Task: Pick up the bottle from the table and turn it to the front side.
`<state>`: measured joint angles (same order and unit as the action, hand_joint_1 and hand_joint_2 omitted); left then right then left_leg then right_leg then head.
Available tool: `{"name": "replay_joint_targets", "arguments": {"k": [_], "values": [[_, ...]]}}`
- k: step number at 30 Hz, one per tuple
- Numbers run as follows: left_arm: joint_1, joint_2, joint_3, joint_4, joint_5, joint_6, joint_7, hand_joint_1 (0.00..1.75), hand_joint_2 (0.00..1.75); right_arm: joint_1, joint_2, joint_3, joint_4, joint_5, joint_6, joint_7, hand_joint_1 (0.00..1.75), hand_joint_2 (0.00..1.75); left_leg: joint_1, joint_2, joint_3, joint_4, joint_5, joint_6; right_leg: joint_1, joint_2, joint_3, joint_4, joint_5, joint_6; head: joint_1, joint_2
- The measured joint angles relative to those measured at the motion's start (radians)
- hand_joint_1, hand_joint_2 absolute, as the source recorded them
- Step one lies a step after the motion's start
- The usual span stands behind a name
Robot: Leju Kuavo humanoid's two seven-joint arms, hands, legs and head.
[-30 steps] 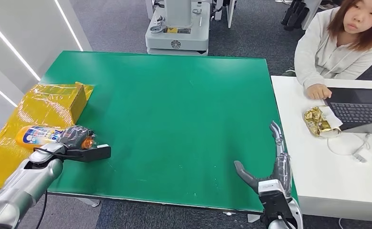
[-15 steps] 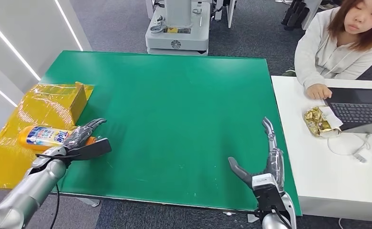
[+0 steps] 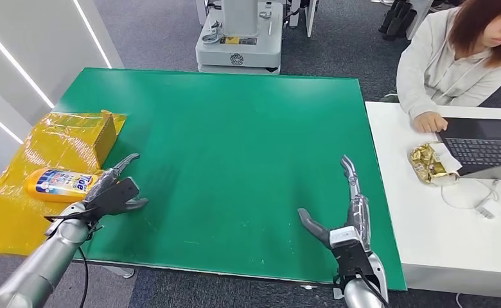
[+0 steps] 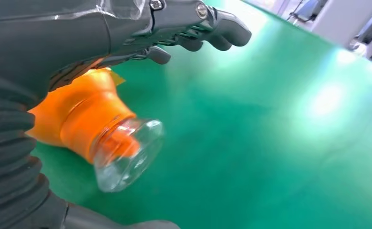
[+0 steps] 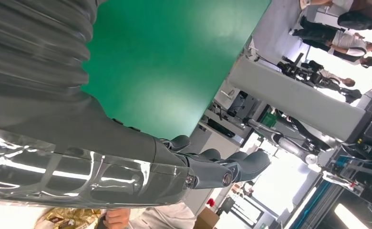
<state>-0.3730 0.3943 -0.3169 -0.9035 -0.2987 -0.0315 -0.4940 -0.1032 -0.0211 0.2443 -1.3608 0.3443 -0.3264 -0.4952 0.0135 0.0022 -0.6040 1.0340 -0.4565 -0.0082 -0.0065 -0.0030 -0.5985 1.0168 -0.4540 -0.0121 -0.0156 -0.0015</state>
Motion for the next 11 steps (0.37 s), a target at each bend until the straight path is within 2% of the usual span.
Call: {"name": "replay_joint_targets", "arguments": {"k": [11], "values": [[0.033,-0.023,0.034,-0.061,0.116,0.052,-0.079,0.00,1.75,-0.003,-0.013,0.024,0.024,-0.026,-0.021,-0.009,0.00,1.75,0.000,0.000,0.000,0.000,0.000,0.000,0.000,0.000,0.000,0.000,0.000,0.000,0.000,0.000]]}}
